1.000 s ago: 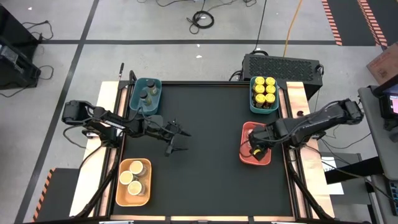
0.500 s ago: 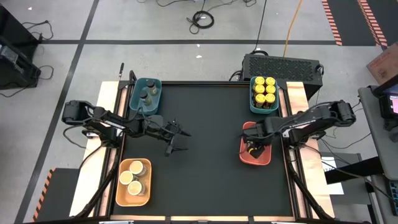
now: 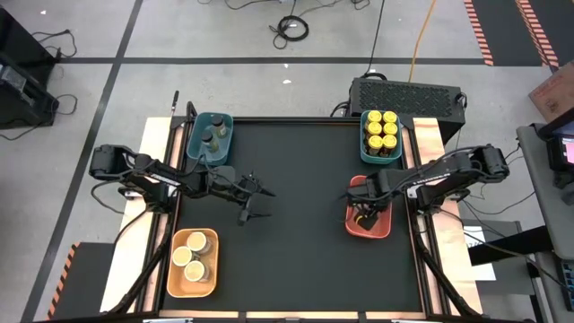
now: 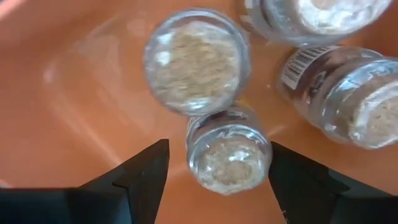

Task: Sort spices by type
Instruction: Put the brown spice bottle into the orange bin, then return to home position

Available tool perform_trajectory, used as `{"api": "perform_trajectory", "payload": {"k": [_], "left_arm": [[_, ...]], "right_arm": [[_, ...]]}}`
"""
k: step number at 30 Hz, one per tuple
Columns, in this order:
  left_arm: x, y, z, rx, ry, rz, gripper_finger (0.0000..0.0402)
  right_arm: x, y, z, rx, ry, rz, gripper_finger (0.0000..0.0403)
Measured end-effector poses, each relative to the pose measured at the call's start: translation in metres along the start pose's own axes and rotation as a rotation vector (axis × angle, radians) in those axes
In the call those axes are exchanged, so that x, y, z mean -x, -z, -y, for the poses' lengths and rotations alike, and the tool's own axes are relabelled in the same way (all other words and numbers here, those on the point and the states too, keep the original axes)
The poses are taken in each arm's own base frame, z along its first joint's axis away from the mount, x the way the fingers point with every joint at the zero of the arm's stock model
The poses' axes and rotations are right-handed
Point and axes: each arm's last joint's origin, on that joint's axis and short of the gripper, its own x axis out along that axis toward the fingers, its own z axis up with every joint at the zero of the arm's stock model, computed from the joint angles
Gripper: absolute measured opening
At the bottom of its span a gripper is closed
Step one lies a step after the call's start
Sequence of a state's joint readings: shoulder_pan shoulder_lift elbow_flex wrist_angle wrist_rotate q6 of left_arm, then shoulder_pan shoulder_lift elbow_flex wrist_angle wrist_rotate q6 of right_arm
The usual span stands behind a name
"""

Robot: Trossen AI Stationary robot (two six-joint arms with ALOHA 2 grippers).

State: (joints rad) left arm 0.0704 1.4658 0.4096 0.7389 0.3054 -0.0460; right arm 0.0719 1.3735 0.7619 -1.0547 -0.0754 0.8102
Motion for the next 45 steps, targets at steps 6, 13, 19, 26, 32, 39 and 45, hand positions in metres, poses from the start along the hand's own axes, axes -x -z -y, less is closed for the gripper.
{"api": "perform_trajectory", "payload": {"k": [6,13,19,26,32,39,45], "left_arm": [[0.000,0.000,0.000,0.000,-0.004,0.000,0.0341],[0.003,-0.008,0.000,0.033,-0.021,0.050,0.0341],[0.011,-0.018,0.003,0.054,-0.019,0.088,0.0341],[0.035,-0.037,0.011,-0.020,-0.058,0.163,0.0341],[0.073,-0.025,0.014,-0.092,-0.223,0.266,0.0341],[0.117,0.010,0.012,0.013,-0.341,0.401,0.0341],[0.133,0.015,0.010,0.006,-0.391,0.394,0.0341]], "right_arm": [[0.016,-0.002,-0.005,0.043,-0.019,-0.010,0.0271],[0.051,-0.007,-0.011,0.084,-0.045,0.122,0.0266],[0.077,-0.003,-0.029,0.221,-0.125,0.503,0.0256],[0.068,0.001,-0.062,0.390,-0.367,1.123,0.0234],[0.046,-0.004,-0.067,0.526,-0.386,1.350,0.0144],[0.016,-0.004,-0.034,0.467,-0.365,1.466,0.0014],[-0.009,0.006,0.018,0.320,-0.489,1.531,0.0002]]}}
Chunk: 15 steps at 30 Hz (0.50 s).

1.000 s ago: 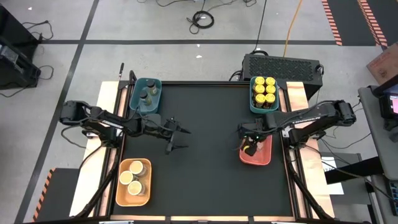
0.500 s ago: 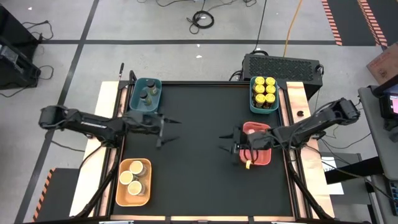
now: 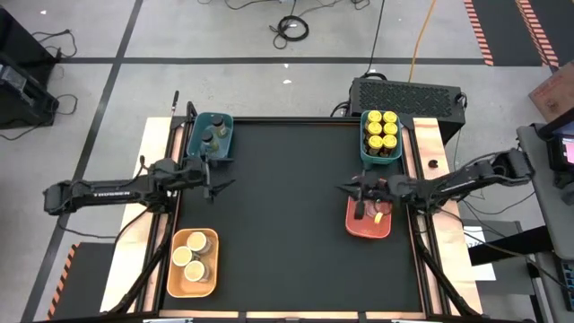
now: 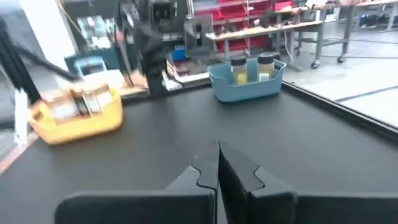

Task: Sort spices by type
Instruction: Return to home position

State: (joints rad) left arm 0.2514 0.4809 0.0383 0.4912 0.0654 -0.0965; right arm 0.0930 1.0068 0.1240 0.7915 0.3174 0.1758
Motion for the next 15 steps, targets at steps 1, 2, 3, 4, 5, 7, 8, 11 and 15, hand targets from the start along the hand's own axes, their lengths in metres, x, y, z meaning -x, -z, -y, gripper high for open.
{"api": "perform_trajectory", "payload": {"k": [1,2,3,4,5,7,8,11,15], "left_arm": [[0.001,0.000,-0.001,-0.002,0.002,-0.004,0.0341],[0.002,0.000,-0.002,-0.001,0.009,-0.005,0.0341],[0.004,0.001,-0.003,0.002,0.021,0.002,0.0341],[0.005,0.001,-0.003,0.010,0.031,0.009,0.0341],[0.006,0.002,-0.004,0.017,0.033,0.018,0.0341],[0.007,0.003,-0.007,0.033,0.014,0.032,0.0341],[0.007,0.003,-0.008,0.040,0.004,0.031,0.0341],[0.008,0.004,-0.010,0.070,0.016,0.017,0.0341],[0.008,0.005,-0.010,0.094,0.029,0.002,0.0341]], "right_arm": [[0.004,0.000,0.005,-0.027,-0.009,0.021,0.0002],[0.008,0.002,0.010,-0.045,-0.026,0.030,0.0001],[0.012,0.004,0.015,-0.058,-0.043,0.028,0.0001],[0.015,0.008,0.019,-0.067,-0.063,0.016,0.0001],[0.018,0.012,0.024,-0.078,-0.072,0.005,0.0001],[0.019,0.014,0.031,-0.088,-0.044,-0.032,0.0001],[0.019,0.015,0.034,-0.086,-0.034,-0.046,0.0001],[0.020,0.018,0.042,-0.076,-0.006,-0.096,0.0000],[0.020,0.022,0.047,-0.016,-0.001,-0.141,0.0000]]}}
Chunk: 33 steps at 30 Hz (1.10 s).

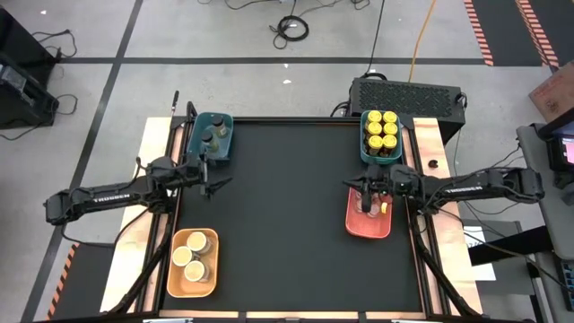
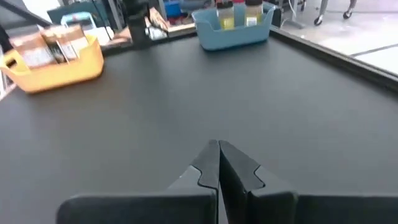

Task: Sort spices by type
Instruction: Return to home position

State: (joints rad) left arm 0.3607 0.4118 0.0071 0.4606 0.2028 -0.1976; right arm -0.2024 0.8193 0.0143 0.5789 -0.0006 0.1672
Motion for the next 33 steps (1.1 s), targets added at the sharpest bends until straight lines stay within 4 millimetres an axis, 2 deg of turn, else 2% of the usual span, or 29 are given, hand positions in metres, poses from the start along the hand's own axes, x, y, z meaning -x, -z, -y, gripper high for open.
{"api": "perform_trajectory", "payload": {"k": [3,7,10,33], "left_arm": [[0.0000,-0.0002,-0.0010,0.020,-0.036,0.007,0.0341],[0.0008,-0.0012,-0.0067,0.077,-0.232,0.055,0.0341],[0.0014,-0.0016,-0.0086,0.078,-0.299,0.072,0.0341],[0.0014,-0.0012,-0.0087,0.079,-0.301,0.071,0.0341]], "right_arm": [[-0.0001,0.0022,0.0004,0.019,0.003,-0.023,0.0000],[-0.0001,0.0034,0.0006,0.022,0.005,-0.036,0.0000],[-0.0001,0.0032,0.0006,0.022,0.005,-0.034,0.0000],[-0.0001,0.0031,0.0005,0.022,0.005,-0.033,0.0000]]}}
